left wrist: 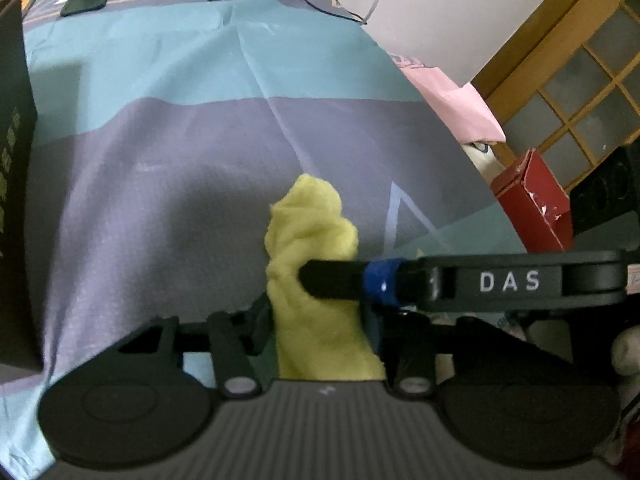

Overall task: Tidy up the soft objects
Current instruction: 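Carry the yellow towel with the right gripper and lower it into the box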

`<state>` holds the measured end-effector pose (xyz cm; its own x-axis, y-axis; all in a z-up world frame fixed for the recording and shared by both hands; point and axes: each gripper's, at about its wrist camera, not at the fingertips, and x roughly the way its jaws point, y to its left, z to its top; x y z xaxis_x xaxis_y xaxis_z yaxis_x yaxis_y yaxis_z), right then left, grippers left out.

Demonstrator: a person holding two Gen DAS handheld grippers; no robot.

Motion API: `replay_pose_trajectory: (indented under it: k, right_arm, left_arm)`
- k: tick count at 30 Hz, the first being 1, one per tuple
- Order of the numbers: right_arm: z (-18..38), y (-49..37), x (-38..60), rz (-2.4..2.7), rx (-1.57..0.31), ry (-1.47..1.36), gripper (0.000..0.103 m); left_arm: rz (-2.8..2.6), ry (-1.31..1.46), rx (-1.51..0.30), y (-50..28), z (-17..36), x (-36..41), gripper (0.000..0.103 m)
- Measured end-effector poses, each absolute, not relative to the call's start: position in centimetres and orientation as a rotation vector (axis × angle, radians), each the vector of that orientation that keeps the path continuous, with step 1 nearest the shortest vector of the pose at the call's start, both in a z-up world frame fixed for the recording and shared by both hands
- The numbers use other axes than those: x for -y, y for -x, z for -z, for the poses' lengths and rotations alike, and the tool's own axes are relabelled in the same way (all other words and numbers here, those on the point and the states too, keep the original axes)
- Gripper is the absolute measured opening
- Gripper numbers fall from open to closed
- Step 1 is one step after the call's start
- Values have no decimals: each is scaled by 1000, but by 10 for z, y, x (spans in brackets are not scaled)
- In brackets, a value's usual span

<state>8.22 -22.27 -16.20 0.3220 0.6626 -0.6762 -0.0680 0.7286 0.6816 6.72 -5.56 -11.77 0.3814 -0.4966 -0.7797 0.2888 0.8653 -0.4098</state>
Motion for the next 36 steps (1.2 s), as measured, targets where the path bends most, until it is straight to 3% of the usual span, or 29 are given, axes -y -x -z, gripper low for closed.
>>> replay_pose_trajectory:
  k: [15,36]
  right_arm:
    - [124,-76,172,-748,-1085,-591,17]
    - [21,-80,47,-896,-731,-505,18]
  left_arm:
    - [403,167,-956,-30,70,7,34]
    - [363,115,-634,-1,-41,-117,34]
